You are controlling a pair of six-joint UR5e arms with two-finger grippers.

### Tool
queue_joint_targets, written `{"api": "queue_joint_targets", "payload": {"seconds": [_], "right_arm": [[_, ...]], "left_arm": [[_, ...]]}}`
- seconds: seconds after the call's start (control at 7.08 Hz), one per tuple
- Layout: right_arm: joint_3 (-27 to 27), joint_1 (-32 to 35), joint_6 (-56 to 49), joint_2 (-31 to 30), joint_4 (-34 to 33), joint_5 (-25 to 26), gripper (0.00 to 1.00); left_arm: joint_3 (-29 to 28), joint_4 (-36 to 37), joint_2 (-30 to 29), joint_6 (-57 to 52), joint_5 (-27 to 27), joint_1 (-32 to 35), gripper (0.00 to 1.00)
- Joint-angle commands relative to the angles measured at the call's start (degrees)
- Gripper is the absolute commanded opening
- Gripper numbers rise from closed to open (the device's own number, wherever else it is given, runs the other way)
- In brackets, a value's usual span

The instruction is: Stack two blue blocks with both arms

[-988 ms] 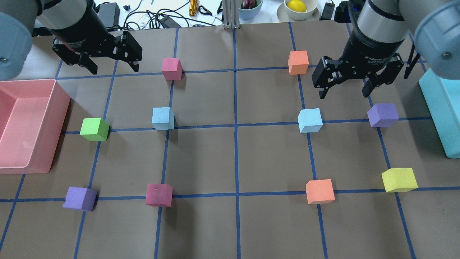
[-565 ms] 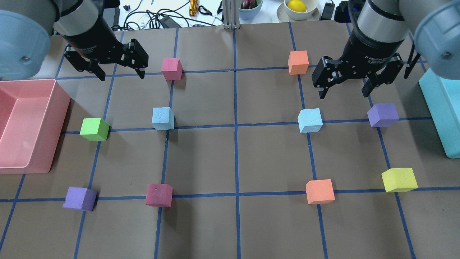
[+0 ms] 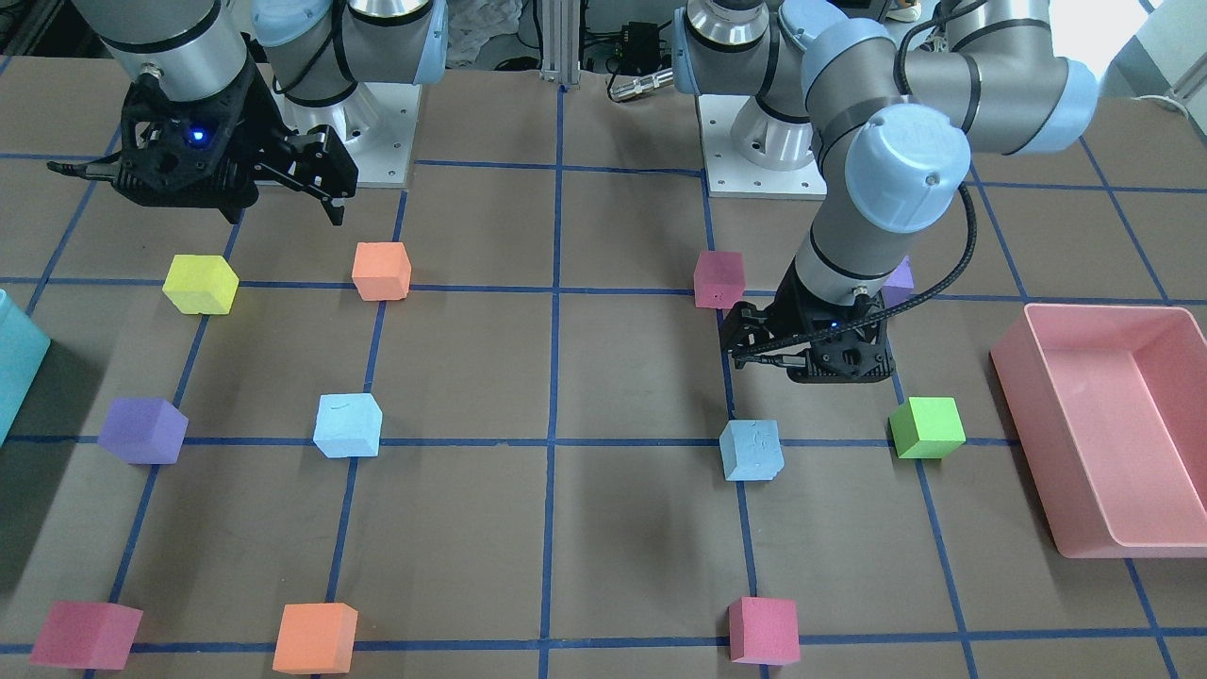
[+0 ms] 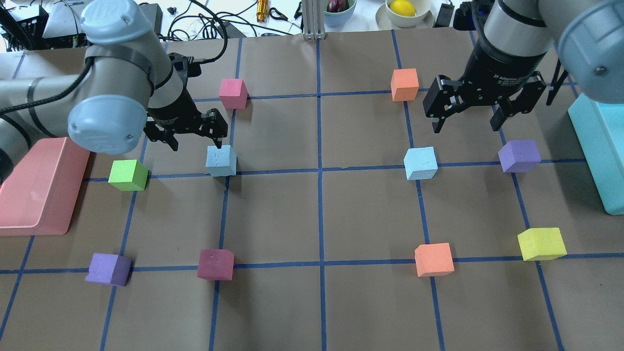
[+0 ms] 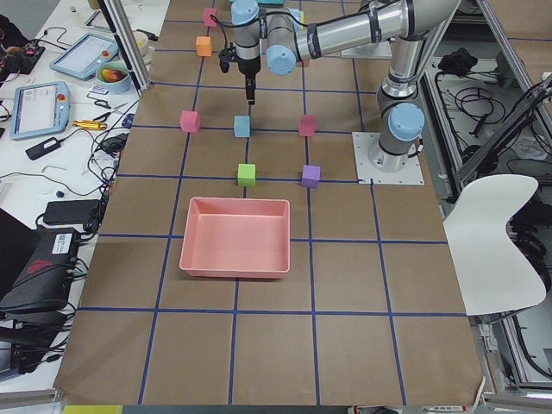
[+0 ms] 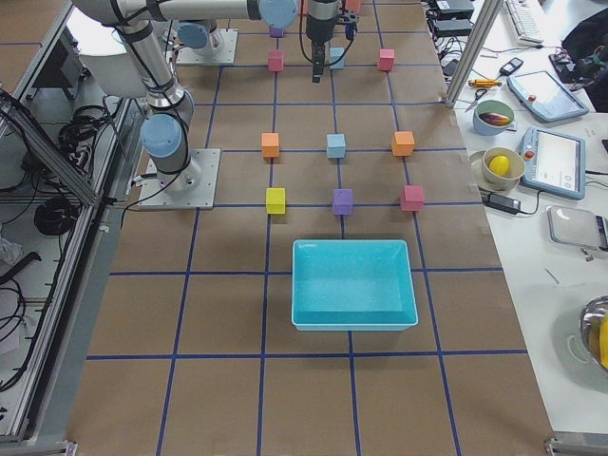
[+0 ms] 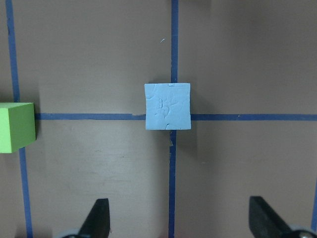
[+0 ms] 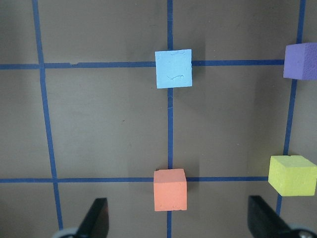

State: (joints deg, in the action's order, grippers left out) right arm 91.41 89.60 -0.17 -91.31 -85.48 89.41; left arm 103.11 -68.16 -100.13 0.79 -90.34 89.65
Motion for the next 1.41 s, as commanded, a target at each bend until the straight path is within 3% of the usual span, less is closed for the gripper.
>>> {"api": "queue_joint_targets", "payload": {"seconds": [0.0, 0.42, 0.85, 1.27], "right_arm": [[0.2, -0.2, 0.1, 4.3, -0.2, 0.2, 1.00], [1.3, -0.4, -0.1, 13.2, -3.6, 0.0, 1.00], [9.7, -0.5, -5.1, 17.9, -26.9, 0.5, 1.00], [12.0, -0.7, -5.3, 20.1, -30.4, 2.8, 1.00]], "left_arm": [[2.3, 6.4, -5.0, 0.1, 0.0, 0.0, 1.00], [2.4, 9.9, -10.2, 0.1, 0.0, 0.0, 1.00], [2.2, 12.2, -12.9, 0.4, 0.1, 0.0, 1.00], [2.3, 15.2, -14.7, 0.2, 0.0, 0.0, 1.00]]}}
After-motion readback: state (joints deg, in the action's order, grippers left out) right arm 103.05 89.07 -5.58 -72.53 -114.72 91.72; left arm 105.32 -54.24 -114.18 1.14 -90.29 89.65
